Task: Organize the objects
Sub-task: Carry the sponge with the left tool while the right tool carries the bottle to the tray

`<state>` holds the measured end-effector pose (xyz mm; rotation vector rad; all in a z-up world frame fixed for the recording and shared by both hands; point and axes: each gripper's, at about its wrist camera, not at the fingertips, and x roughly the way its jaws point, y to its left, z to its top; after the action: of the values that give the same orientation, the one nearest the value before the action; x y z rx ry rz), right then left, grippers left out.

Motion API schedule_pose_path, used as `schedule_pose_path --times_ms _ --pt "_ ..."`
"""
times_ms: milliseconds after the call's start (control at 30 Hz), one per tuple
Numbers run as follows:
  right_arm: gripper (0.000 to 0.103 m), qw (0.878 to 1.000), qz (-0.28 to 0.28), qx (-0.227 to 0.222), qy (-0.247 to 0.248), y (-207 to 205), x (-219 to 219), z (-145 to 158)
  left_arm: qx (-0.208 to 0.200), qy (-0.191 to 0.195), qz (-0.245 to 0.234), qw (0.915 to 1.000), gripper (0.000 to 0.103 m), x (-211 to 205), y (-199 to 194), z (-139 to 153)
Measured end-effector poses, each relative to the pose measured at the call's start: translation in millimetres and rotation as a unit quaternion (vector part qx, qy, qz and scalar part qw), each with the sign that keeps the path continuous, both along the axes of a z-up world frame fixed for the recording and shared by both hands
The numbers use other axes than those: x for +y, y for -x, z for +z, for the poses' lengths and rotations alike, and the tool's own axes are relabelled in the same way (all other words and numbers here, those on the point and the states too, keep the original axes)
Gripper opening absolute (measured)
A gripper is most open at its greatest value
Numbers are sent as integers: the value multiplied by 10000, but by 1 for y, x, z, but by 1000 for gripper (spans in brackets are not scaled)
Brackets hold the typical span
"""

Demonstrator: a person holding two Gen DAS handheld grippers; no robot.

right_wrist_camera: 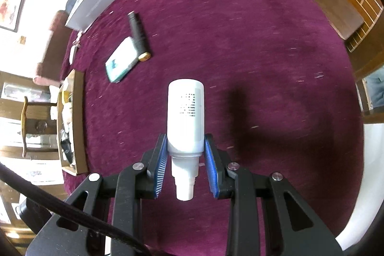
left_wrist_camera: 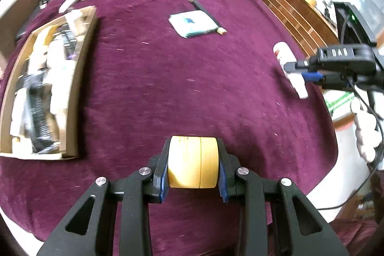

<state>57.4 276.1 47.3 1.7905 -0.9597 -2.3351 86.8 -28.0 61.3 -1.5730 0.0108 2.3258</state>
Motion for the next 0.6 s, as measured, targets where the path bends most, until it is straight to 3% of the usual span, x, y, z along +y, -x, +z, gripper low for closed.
schedule_pose_path --times_ms 333,600 --pt "28 9965 784 225 156 34 -106 23 334 -68 1067 9937 28 -134 16 26" --pt "28 9902 1335 372 153 65 -197 42 552 19 1434 9881 28 -217 49 29"
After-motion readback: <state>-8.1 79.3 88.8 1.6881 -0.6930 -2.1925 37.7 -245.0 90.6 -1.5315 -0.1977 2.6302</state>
